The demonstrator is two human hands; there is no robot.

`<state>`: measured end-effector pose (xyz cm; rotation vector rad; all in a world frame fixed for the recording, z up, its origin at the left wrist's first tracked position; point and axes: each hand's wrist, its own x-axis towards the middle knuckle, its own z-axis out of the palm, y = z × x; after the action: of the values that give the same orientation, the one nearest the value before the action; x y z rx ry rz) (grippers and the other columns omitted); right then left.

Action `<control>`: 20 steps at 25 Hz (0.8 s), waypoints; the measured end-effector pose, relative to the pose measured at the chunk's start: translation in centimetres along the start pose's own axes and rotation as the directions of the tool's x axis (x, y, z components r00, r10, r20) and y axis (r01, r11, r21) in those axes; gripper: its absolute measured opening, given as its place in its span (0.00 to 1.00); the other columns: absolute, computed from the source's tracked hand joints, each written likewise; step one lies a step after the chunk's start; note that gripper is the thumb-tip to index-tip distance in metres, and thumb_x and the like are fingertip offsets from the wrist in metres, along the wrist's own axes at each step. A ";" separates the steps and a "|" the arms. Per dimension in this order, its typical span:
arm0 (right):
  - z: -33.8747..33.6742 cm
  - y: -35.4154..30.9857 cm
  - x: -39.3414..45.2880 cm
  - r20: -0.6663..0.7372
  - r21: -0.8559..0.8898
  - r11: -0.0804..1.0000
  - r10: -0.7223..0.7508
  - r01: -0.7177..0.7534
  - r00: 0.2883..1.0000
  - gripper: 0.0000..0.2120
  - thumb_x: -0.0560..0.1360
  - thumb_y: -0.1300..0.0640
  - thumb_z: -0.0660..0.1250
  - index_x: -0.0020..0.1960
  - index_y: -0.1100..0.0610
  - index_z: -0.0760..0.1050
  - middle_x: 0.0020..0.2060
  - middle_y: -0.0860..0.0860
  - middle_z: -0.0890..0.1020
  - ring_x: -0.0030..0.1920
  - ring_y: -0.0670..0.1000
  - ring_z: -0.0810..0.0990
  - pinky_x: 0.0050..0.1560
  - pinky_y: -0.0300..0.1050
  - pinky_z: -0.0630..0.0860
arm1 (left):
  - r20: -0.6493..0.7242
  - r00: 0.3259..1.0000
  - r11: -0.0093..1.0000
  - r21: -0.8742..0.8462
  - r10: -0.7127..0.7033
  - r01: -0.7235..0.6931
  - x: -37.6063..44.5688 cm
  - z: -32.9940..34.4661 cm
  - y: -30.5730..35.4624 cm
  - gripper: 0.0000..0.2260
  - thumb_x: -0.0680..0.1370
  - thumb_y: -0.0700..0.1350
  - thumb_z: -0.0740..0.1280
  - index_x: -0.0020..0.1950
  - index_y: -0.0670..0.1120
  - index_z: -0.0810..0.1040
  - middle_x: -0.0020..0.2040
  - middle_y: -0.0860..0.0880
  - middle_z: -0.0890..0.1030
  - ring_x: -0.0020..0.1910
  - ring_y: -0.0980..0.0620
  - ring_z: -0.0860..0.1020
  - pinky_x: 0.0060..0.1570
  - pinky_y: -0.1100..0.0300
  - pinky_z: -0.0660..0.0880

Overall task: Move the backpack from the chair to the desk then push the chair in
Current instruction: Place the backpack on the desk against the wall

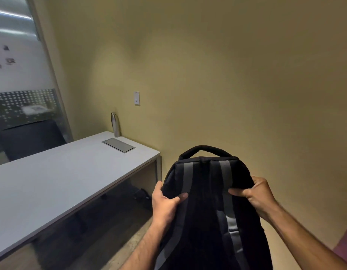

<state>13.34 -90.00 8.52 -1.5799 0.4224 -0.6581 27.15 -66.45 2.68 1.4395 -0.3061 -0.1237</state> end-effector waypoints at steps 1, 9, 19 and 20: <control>0.5 0.0 2.0 0.031 0.002 1.000 0.008 -0.008 0.999 0.17 0.57 0.74 0.81 0.45 0.67 0.83 0.40 0.57 0.89 0.44 0.60 0.86 0.46 0.56 0.84 | -0.041 0.999 1.000 0.016 0.007 -0.006 1.2 0.1 0.3 0.23 0.65 0.38 0.85 0.52 0.50 0.78 0.47 0.51 0.88 0.46 0.53 0.87 0.40 0.60 0.83; 9.4 1.0 17.6 0.253 0.051 0.998 -0.059 0.047 0.966 0.14 0.59 0.74 0.81 0.38 0.59 0.85 0.38 0.54 0.89 0.38 0.53 0.88 0.35 0.45 0.84 | -0.275 0.958 0.993 0.110 0.077 -0.048 13.3 -2.7 1.4 0.23 0.65 0.39 0.84 0.52 0.49 0.77 0.50 0.47 0.87 0.49 0.46 0.86 0.46 0.47 0.84; 24.8 1.8 35.8 0.342 0.109 0.991 -0.114 0.081 0.933 0.14 0.59 0.74 0.80 0.44 0.68 0.84 0.39 0.56 0.89 0.40 0.57 0.88 0.40 0.51 0.87 | -0.352 0.928 0.979 0.195 0.121 -0.053 32.7 -8.9 3.5 0.23 0.71 0.41 0.82 0.60 0.48 0.75 0.58 0.47 0.82 0.57 0.44 0.81 0.58 0.46 0.81; 26.1 1.7 37.4 0.339 0.117 0.989 -0.123 0.087 0.933 0.14 0.60 0.75 0.80 0.44 0.68 0.84 0.39 0.56 0.89 0.40 0.56 0.87 0.41 0.52 0.87 | -0.355 0.926 0.976 0.210 0.127 -0.054 34.6 -9.4 3.8 0.23 0.71 0.41 0.81 0.61 0.47 0.75 0.59 0.46 0.82 0.58 0.43 0.81 0.59 0.44 0.81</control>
<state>58.72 -93.34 12.34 -1.5905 0.0414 -0.4601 62.41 -66.20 10.07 1.6077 -0.0772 0.2581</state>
